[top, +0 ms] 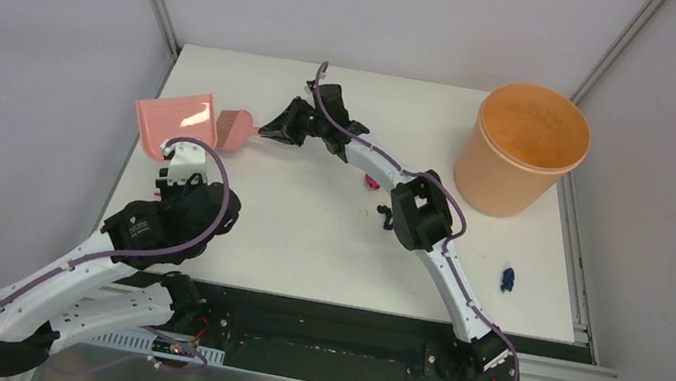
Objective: Sweep away the paper scraps from the table
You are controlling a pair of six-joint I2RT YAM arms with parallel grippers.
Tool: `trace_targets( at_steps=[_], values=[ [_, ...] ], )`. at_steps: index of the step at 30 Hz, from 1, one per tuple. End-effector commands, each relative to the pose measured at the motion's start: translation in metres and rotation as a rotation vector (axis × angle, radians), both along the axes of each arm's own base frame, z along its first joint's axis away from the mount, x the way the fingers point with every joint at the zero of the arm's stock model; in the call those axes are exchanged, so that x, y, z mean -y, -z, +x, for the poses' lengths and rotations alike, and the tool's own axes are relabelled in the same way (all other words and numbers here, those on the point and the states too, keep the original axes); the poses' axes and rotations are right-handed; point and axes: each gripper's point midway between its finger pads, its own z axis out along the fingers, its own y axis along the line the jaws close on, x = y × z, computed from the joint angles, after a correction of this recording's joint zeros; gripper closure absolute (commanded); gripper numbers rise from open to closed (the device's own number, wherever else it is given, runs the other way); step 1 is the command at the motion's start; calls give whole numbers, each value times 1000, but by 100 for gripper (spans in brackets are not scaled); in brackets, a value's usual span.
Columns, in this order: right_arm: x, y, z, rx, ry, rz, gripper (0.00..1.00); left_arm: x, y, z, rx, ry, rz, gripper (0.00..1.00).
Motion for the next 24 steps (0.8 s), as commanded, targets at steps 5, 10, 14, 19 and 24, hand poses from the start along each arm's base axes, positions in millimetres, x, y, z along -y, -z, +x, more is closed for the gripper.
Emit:
trace_targets(
  at_steps=[5, 10, 14, 19, 24],
  values=[
    [2, -24, 8, 9, 93, -81, 100, 4, -4, 6, 27, 23, -2, 100],
    [31, -27, 3, -41, 100, -141, 100, 6, -5, 7, 23, 30, -2, 100],
    [63, -31, -2, -67, 127, -180, 100, 8, -5, 6, 28, 52, -24, 100],
    [125, -30, -34, -70, 118, -296, 100, 17, -4, 8, 31, 108, -56, 100],
    [218, -43, -78, -21, 143, -417, 100, 36, 2, 13, -4, 200, -60, 100]
  ],
)
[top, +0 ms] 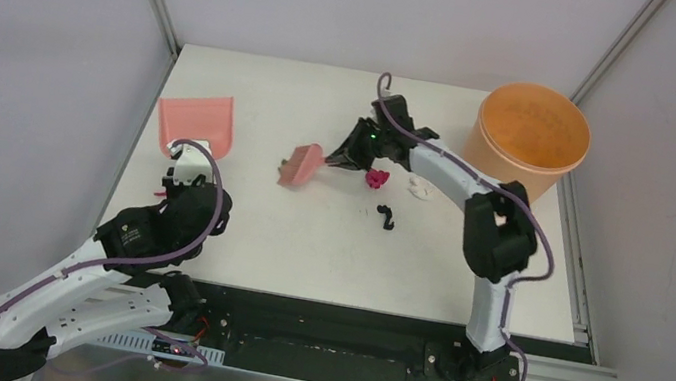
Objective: Sweep away the paper scraps from the table
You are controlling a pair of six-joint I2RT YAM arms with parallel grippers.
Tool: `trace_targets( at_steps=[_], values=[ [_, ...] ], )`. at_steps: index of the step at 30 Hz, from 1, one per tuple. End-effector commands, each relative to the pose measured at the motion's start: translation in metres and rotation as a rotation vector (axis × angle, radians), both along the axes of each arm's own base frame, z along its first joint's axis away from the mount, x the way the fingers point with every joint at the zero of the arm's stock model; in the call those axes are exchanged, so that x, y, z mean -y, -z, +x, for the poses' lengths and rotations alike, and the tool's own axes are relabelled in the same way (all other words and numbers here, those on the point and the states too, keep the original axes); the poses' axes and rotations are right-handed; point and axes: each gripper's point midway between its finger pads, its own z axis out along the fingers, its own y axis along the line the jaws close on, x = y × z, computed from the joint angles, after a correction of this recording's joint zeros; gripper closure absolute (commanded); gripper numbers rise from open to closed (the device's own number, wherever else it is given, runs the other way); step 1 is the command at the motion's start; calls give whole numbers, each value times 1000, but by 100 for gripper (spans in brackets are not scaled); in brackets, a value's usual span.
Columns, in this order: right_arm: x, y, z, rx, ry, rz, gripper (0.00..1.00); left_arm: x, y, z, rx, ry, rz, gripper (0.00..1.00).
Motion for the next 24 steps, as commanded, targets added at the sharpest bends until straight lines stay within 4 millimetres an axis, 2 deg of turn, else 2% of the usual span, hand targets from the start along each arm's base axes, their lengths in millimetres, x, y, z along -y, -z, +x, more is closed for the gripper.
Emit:
trace_targets(
  at_steps=[1, 4, 5, 7, 11, 15, 18, 20, 24],
  values=[
    [84, -41, -40, 123, -15, -116, 100, 22, 1, 9, -16, 87, -20, 100],
    [127, -64, -66, 197, -46, -165, 100, 31, 4, 12, -41, 126, -9, 100],
    [137, -84, -73, 257, -54, -140, 100, 35, 5, 14, -46, 140, -9, 100],
    [147, -108, -84, 346, -101, -74, 100, 44, 8, 16, -59, 181, -7, 100],
    [168, -142, -78, 484, -92, -100, 100, 66, 17, 19, -99, 283, -10, 100],
    [184, -163, -76, 559, -156, -171, 100, 90, 29, 19, -172, 398, -11, 100],
    [198, -170, -81, 653, -268, -256, 100, 113, 34, 18, -228, 506, -12, 100],
    [216, -173, -73, 730, -282, -381, 100, 131, 34, 15, -280, 588, -21, 100],
    [254, -172, -54, 824, -275, -643, 100, 152, 35, 11, -427, 660, -2, 100]
  ],
)
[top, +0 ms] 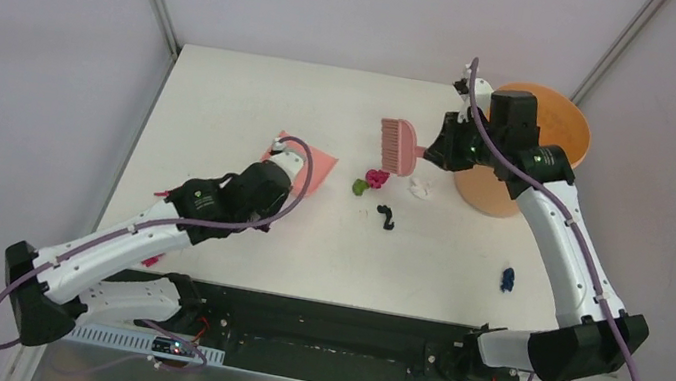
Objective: Sweep away the paper scraps from the table
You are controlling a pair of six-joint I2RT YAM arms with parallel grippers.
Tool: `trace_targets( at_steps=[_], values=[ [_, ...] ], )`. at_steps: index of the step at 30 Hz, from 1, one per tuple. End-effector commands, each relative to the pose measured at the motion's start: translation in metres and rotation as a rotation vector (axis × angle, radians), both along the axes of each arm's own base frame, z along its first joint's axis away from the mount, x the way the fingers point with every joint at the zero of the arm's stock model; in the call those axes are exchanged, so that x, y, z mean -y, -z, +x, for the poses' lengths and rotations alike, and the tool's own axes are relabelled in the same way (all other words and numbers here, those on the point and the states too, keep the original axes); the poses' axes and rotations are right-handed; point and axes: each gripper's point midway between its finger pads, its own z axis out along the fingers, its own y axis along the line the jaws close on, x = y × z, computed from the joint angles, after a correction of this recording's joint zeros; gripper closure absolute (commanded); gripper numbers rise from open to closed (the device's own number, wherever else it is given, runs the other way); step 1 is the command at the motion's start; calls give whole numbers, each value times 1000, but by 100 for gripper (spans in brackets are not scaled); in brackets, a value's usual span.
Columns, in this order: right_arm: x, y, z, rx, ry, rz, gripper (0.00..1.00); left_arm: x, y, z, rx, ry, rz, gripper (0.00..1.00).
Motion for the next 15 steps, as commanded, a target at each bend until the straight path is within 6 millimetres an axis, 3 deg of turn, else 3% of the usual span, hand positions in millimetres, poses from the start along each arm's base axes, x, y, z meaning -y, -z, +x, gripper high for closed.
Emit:
trace_targets(
  at_steps=[1, 5, 8, 11, 15],
  values=[
    [52, -10, 19, 217, 16, -330, 100, 41, -22, -1, -97, 148, -57, 100],
    [87, 8, 36, 238, 95, -540, 100, 53, -13, -6, -195, 220, -14, 100],
    [98, 22, 44, 252, 133, -603, 100, 54, -2, -9, -262, 258, 49, 100],
    [95, 32, 54, 257, 129, -607, 100, 53, 5, -13, -362, 257, 125, 100],
    [81, 30, 67, 272, 137, -574, 100, 57, 15, -21, -491, 267, 179, 100]
  ],
)
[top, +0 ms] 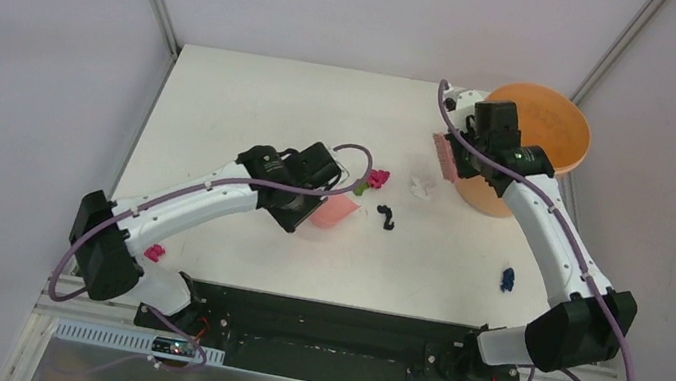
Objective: Sweep away the paper scraps from the table
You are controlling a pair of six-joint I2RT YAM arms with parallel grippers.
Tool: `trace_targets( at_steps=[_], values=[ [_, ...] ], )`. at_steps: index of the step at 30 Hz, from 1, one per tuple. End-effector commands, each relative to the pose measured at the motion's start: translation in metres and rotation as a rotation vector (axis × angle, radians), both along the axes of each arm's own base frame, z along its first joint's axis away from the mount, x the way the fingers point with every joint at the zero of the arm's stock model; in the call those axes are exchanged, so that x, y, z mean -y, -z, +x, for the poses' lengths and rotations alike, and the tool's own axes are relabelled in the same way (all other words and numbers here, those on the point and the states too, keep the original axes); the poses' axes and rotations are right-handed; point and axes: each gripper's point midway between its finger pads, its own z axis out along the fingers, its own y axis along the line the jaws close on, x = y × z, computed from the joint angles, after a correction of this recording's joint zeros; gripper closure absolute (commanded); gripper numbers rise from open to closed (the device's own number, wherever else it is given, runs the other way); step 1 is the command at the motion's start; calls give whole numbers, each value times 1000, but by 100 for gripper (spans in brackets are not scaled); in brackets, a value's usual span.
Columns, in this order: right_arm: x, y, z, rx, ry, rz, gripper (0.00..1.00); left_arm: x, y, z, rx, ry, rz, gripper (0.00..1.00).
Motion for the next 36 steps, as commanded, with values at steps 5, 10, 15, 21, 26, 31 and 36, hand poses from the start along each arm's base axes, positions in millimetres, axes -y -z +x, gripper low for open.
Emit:
trace_targets(
  at_steps=[5, 10, 15, 21, 26, 31, 36],
  values=[
    [-15, -35, 54, 191, 70, -18, 100, 9, 5, -10, -160, 44, 57, 100],
    [-49, -12, 72, 101, 13, 22, 100, 16, 18, -6, -174, 75, 61, 100],
    [-96, 10, 77, -6, -98, 64, 100, 21, 34, -1, -195, 103, 91, 100],
    [-147, 55, 47, -187, -239, -9, 100, 32, 50, 8, -201, 118, 94, 100],
    [-176, 61, -6, -316, -363, 38, 100, 40, 60, 13, -207, 127, 94, 100],
    [-192, 38, -64, -420, -476, 163, 100, 42, 68, 16, -210, 125, 103, 100],
    [-161, 8, -47, -255, -408, 89, 100, 43, 65, 17, -175, 147, 66, 100]
  ],
)
